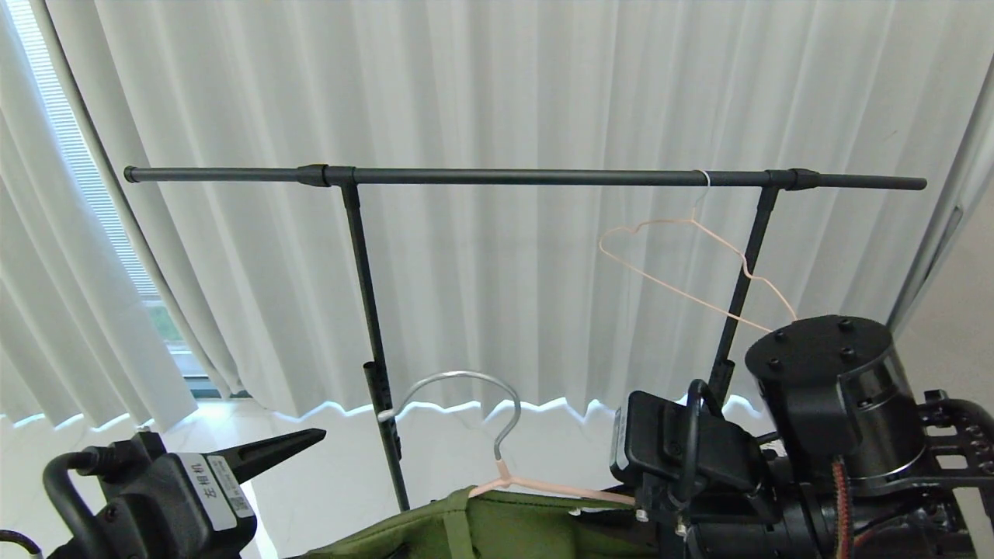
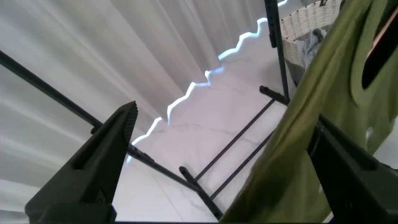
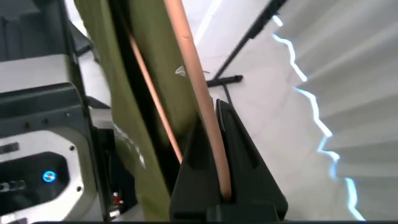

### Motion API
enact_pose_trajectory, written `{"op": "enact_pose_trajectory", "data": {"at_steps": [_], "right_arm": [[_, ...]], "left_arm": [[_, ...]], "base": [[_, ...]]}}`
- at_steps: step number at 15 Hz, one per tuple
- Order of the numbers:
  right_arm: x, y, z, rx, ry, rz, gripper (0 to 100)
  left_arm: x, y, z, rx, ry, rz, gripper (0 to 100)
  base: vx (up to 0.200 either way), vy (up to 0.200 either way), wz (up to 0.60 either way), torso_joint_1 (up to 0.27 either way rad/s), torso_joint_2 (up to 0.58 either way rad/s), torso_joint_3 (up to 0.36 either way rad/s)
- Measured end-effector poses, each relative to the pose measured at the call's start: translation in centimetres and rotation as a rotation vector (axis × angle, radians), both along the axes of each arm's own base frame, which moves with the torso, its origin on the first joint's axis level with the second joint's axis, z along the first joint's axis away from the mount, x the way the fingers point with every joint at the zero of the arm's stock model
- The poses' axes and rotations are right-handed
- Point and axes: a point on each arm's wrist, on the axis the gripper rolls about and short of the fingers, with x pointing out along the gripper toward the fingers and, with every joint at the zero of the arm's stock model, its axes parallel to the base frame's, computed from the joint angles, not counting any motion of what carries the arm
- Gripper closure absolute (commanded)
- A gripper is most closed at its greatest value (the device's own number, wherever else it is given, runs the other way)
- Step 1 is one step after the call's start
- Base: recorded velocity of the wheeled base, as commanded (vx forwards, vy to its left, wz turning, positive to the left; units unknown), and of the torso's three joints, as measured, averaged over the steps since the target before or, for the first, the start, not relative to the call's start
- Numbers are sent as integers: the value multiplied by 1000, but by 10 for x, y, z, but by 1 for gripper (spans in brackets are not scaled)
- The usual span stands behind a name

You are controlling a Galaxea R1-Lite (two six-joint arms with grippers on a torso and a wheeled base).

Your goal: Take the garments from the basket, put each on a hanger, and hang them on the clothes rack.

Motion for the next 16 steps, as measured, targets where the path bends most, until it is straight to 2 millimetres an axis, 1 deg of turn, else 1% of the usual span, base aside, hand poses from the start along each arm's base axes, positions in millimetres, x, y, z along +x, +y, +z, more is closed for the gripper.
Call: {"op": "enact_pose_trajectory", "data": {"at_steps": [2, 3, 4, 5, 8, 11, 12, 14, 16], "right_arm": [[4, -18, 5, -39, 6, -47, 100], [5, -30, 8, -75, 22, -86, 100], [7, -40, 15, -93, 12, -139, 100], [9, -45, 21, -81, -5, -170, 100], [8, -57, 34, -44, -35, -209, 100], [0, -68, 42, -29, -45, -214, 100], [-3, -71, 45, -16, -55, -209, 100], [-7, -75, 49, -3, -75, -180, 100], [-9, -77, 50, 2, -91, -168, 100]], "left_arm": [[0, 0, 0, -2, 0, 3, 0], [0, 0, 0, -1, 0, 0, 0], [-1, 0, 0, -1, 0, -5, 0], [-1, -1, 0, 0, 1, -11, 0], [-3, 0, -6, 0, 25, -9, 0], [-5, 17, -41, 50, 151, 90, 0], [-4, 21, -49, 48, 194, 136, 0], [1, 21, -55, 14, 267, 212, 0], [10, 14, -52, -27, 303, 250, 0]], "base": [[0, 0, 0, 0, 0, 0], [0, 0, 0, 0, 0, 0], [0, 0, 0, 0, 0, 0], [0, 0, 0, 0, 0, 0], [0, 0, 0, 0, 0, 0], [0, 0, 0, 0, 0, 0], [0, 0, 0, 0, 0, 0], [0, 0, 0, 0, 0, 0], [0, 0, 0, 0, 0, 0]]}}
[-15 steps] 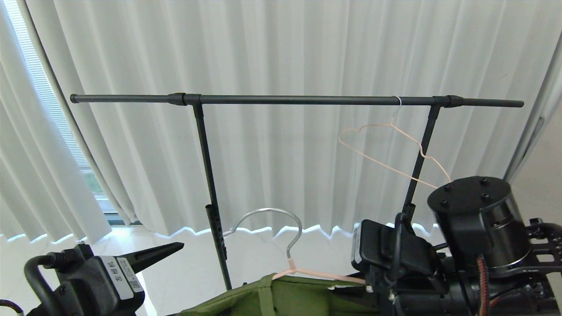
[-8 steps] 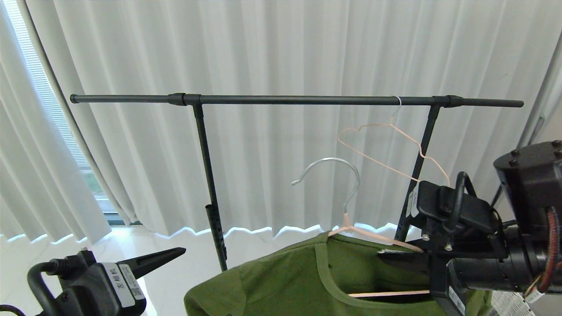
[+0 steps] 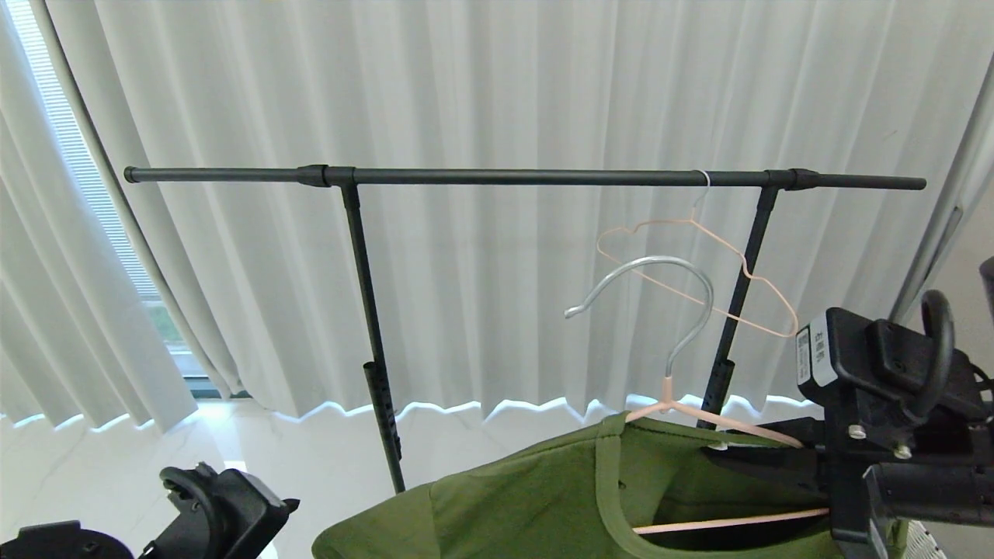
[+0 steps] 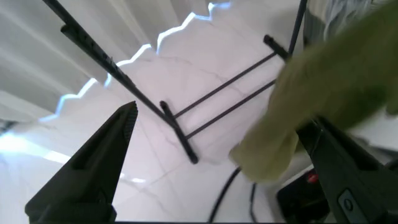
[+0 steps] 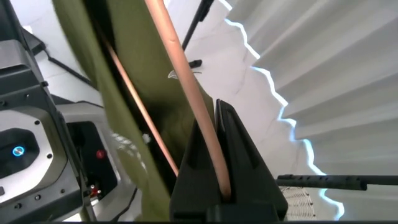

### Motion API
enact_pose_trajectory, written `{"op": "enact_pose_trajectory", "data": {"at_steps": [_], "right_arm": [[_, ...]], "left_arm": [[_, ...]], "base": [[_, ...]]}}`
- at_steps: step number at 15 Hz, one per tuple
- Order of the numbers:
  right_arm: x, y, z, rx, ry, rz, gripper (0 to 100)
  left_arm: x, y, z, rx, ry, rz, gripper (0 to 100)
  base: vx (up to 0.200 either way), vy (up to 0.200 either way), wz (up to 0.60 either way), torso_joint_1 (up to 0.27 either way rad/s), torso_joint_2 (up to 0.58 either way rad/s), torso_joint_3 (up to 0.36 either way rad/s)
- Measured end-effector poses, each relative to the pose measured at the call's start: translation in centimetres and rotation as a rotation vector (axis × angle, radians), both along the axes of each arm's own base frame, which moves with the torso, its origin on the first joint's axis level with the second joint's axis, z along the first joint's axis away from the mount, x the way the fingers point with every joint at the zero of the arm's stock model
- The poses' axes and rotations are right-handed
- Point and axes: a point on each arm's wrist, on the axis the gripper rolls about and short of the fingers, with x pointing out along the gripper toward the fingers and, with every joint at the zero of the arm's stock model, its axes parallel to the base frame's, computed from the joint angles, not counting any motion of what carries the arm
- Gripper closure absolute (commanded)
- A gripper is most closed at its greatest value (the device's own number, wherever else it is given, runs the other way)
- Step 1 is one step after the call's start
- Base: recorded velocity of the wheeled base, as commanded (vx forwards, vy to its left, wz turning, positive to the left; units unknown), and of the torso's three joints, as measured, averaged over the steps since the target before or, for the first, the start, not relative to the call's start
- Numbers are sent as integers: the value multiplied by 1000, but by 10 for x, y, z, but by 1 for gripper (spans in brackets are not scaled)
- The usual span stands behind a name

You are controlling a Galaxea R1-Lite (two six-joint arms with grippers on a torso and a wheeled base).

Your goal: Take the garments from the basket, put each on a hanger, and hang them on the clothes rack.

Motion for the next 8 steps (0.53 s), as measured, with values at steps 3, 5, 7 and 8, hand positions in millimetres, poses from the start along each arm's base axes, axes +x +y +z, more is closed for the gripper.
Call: {"op": "enact_pose_trajectory", "data": {"at_steps": [3, 5, 7, 8], "right_arm": [[-1, -1, 1, 4, -5, 0, 100], [-1, -2, 1, 4, -5, -6, 100], [1, -4, 1, 1, -5, -25, 100], [2, -6, 0, -5, -5, -41, 100]], "left_arm": [[4, -3, -3, 15, 20, 7, 100], [4, -1, -6, 28, 32, 22, 100], [7, 3, -8, 36, 39, 61, 100], [10, 7, -9, 40, 42, 99, 100]], "base": [[0, 0, 0, 0, 0, 0], [0, 0, 0, 0, 0, 0], [0, 0, 0, 0, 0, 0], [0, 0, 0, 0, 0, 0]]}}
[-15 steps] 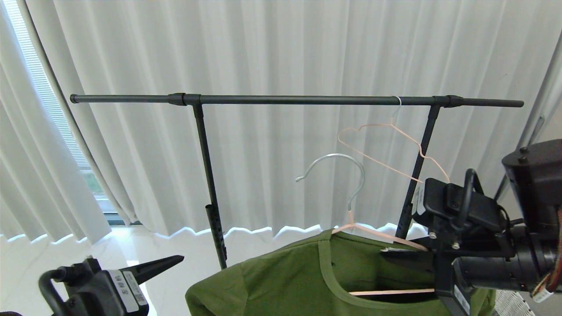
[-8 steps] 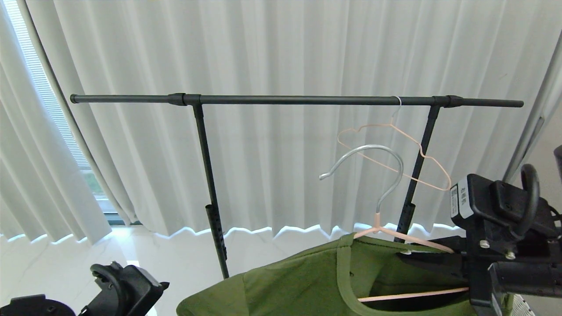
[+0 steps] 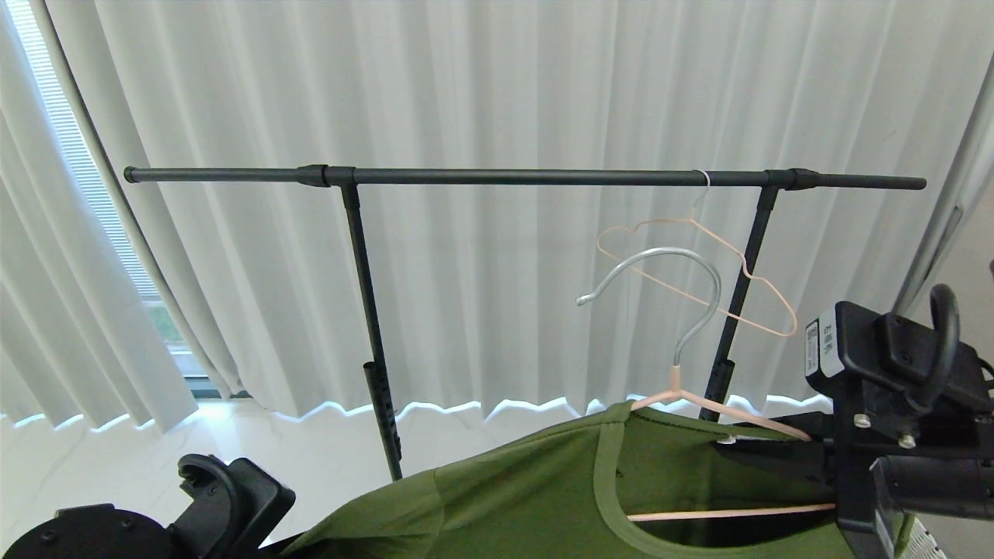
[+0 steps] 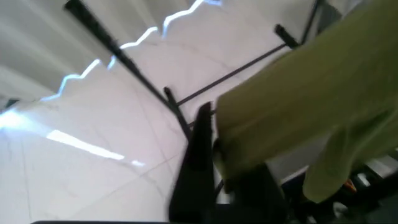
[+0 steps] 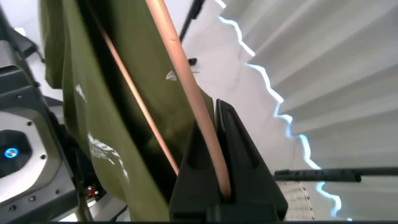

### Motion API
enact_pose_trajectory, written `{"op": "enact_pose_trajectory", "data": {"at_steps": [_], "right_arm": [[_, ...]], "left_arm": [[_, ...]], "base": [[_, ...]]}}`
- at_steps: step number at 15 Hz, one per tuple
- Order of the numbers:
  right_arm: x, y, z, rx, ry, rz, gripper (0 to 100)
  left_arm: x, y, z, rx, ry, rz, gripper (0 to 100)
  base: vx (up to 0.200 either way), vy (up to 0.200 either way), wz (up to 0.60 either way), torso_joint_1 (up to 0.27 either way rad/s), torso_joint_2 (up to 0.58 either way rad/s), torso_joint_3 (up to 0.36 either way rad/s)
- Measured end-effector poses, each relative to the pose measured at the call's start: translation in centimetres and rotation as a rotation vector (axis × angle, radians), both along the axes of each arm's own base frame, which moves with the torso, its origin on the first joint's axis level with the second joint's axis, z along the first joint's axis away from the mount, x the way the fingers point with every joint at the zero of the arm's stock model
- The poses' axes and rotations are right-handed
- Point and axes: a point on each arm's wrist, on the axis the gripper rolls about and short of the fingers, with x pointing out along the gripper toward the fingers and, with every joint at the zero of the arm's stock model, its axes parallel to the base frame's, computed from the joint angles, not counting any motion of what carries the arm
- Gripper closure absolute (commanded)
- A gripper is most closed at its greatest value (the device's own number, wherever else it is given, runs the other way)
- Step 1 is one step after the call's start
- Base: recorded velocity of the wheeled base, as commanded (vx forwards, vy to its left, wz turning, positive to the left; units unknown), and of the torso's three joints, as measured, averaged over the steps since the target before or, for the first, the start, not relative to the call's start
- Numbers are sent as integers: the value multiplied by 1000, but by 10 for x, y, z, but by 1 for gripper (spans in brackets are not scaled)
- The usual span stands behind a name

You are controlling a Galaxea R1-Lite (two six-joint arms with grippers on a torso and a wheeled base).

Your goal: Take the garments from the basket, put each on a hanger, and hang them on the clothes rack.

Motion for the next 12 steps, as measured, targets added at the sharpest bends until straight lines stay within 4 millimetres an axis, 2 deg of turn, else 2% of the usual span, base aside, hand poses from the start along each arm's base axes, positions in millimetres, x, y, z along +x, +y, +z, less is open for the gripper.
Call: {"op": "enact_pose_trajectory", "data": {"at_steps": [5, 9, 10, 12], "right_arm": [[6, -11, 1, -19, -4, -90, 100], [6, -14, 2, -14, -8, -100, 100], [6, -14, 2, -14, -9, -101, 100], [7, -14, 2, -17, -11, -109, 100]], "left_arm": [[12, 24, -7, 29, 27, 206, 100], [17, 26, -7, 62, 23, 242, 100], [18, 26, -6, 62, 18, 240, 0], [19, 25, -5, 61, 13, 238, 0]], "base": [[0, 0, 0, 0, 0, 0], [0, 0, 0, 0, 0, 0], [0, 0, 0, 0, 0, 0], [0, 0, 0, 0, 0, 0]]}}
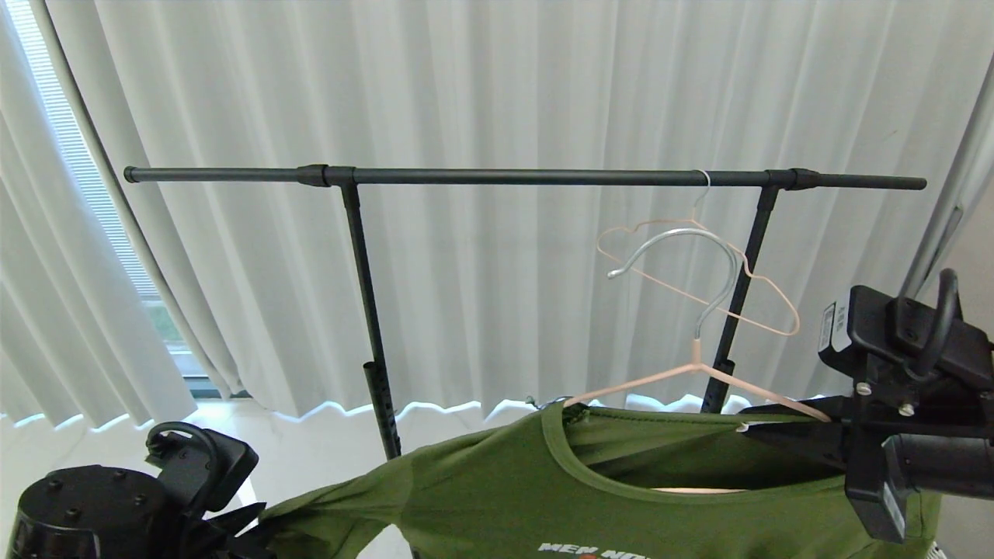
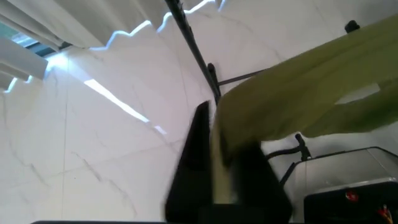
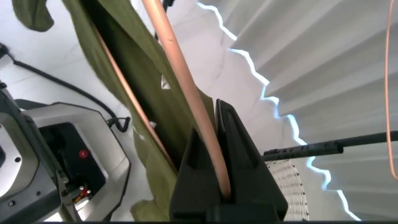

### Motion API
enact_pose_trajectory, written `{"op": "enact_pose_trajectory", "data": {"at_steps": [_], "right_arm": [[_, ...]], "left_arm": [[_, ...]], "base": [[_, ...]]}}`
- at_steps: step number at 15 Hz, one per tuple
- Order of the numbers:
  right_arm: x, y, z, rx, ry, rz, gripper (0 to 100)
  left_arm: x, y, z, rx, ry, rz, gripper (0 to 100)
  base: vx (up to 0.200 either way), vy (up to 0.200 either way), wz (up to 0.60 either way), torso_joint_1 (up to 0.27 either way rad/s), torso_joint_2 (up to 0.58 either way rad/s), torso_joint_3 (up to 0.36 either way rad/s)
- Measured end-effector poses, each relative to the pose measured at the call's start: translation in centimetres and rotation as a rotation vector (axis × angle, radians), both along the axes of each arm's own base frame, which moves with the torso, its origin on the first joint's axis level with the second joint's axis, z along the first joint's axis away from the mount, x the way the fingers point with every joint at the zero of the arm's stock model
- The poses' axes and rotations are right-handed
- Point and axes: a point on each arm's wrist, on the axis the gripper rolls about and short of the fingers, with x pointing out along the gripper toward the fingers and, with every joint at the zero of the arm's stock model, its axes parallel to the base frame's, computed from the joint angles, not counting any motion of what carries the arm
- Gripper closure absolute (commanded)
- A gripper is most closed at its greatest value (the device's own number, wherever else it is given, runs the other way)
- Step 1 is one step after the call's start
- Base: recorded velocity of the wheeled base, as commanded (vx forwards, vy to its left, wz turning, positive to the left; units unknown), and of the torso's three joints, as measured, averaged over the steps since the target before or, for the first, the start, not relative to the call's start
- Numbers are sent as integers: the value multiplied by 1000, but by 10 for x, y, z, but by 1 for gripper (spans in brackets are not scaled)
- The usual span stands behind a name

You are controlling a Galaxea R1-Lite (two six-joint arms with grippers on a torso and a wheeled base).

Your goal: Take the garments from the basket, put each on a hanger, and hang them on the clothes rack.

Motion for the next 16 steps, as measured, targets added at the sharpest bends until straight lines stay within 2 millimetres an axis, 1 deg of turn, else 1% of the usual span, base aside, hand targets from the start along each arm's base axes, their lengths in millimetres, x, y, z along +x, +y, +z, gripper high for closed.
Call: {"op": "enact_pose_trajectory", "data": {"at_steps": [3, 5, 8, 11, 13, 16], "right_arm": [[2, -1, 0, -9, -3, -48, 100], [6, -6, -1, -21, 3, -120, 100], [14, -20, -6, -64, 61, -336, 100], [20, -35, -9, -66, 155, -561, 100], [28, -35, -4, -3, 184, -648, 100], [46, -27, 5, 53, 184, -748, 100]], "left_arm": [[-1, -3, 5, -17, -29, -26, 0], [-3, -7, 11, -37, -63, -58, 0], [-1, -12, 25, -64, -153, -90, 0], [2, -14, 36, 6, -240, -132, 0], [2, -14, 36, 29, -247, -149, 0], [5, -16, 42, 20, -266, -151, 0]], "base": [[0, 0, 0, 0, 0, 0], [0, 0, 0, 0, 0, 0], [0, 0, 0, 0, 0, 0], [0, 0, 0, 0, 0, 0], [0, 0, 0, 0, 0, 0], [0, 0, 0, 0, 0, 0]]}}
